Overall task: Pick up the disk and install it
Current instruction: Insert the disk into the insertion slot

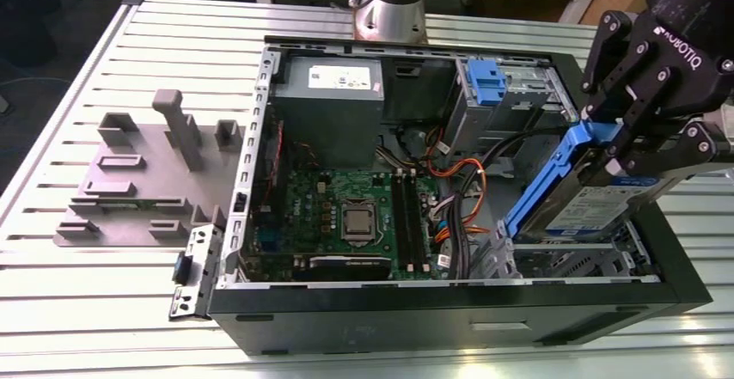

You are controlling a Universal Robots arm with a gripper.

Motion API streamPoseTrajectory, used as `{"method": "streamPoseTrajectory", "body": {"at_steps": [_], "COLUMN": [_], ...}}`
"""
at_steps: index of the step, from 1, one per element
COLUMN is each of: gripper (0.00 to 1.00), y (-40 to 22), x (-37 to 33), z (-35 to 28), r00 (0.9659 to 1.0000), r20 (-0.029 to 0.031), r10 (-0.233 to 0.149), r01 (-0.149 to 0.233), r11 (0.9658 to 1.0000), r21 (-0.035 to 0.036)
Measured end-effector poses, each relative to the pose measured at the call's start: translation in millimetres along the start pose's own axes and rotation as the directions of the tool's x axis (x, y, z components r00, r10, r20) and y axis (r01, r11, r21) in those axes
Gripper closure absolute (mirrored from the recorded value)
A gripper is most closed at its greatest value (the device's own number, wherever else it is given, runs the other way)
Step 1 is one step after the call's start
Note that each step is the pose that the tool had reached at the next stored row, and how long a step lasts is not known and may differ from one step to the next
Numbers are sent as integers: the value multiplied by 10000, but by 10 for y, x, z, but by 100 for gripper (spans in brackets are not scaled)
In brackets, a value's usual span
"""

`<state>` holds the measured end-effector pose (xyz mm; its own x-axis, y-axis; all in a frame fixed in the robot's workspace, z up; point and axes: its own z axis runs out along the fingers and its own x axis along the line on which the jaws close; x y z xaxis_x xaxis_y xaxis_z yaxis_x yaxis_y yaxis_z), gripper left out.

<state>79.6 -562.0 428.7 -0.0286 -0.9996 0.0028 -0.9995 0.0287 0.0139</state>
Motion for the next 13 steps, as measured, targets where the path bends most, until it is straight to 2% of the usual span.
{"method": "streamPoseTrajectory", "body": {"at_steps": [13], "gripper": [64], "y": [-3], "x": [0], "z": [117], "r00": [10000], "r20": [0], "r10": [0], "r01": [0], "r11": [10000], "r21": [0]}}
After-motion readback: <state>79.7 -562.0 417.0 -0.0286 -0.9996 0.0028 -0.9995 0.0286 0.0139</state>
